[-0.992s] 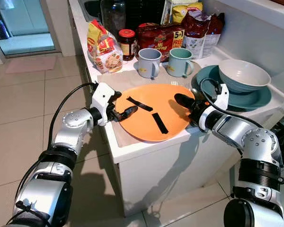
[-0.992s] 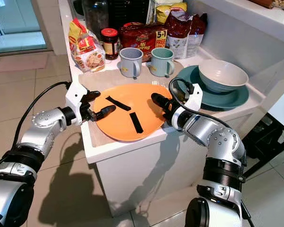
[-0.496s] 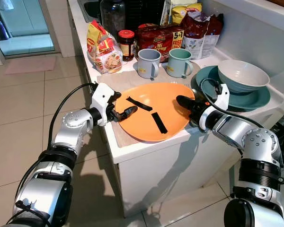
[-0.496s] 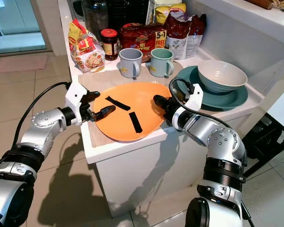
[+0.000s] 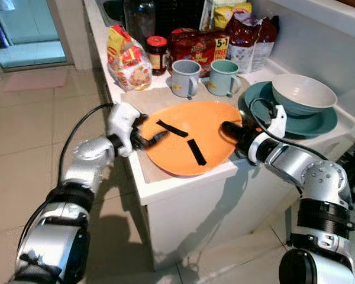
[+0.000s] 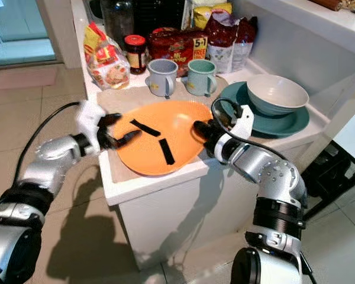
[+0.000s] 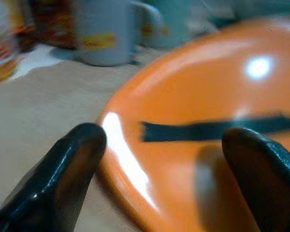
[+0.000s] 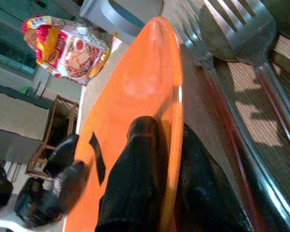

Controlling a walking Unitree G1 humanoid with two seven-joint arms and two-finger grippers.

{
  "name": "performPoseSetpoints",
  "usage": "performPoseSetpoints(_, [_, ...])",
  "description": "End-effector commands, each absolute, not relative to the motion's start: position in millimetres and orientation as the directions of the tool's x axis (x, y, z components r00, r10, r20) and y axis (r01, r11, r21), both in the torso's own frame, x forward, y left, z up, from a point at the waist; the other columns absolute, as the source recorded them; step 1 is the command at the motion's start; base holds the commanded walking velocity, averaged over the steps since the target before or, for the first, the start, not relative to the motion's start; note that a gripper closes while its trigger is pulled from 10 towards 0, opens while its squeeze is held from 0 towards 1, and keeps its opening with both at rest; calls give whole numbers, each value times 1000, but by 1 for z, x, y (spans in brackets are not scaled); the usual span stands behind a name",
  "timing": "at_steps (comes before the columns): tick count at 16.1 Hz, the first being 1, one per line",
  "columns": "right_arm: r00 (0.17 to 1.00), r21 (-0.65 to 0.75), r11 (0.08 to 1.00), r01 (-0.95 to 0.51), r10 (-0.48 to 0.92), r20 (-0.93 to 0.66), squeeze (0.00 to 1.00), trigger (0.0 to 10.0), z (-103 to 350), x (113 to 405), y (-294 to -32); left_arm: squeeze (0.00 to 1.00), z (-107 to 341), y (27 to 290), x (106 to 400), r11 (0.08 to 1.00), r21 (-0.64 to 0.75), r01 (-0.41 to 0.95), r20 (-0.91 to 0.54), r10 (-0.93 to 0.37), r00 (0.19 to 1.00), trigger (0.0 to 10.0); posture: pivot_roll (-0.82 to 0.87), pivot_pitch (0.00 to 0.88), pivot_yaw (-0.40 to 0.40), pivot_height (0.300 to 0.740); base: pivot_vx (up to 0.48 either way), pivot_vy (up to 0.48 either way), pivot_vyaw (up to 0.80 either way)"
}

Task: Setting the table

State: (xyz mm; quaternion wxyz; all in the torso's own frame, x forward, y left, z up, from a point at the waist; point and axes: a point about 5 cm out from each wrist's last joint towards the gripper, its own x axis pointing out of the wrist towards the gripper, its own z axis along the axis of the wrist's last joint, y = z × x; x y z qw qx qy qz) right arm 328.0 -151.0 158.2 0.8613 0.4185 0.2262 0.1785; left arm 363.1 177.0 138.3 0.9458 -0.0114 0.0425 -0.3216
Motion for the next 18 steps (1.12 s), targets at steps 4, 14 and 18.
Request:
performPoseSetpoints(4, [839,817,567,-102,491,-236,0,0,155,326,-150,0,184,211,361,852,-155,500,145,-481,864,10000,70,0,-80,740,0,0,0])
performPoseSetpoints(14, [884,789,454,-414,408,229,0,0,232,290,-151,0,217,216,304,939,192,285,150,-315,937,10000,55,7,-39,740,0,0,0])
performPoseSetpoints(18, [899,748,515,-419,349,263,0,10000,228,273,-153,0,197,199,295,954,221,202,101,-229,968,10000,55,5,-42,740,0,0,0])
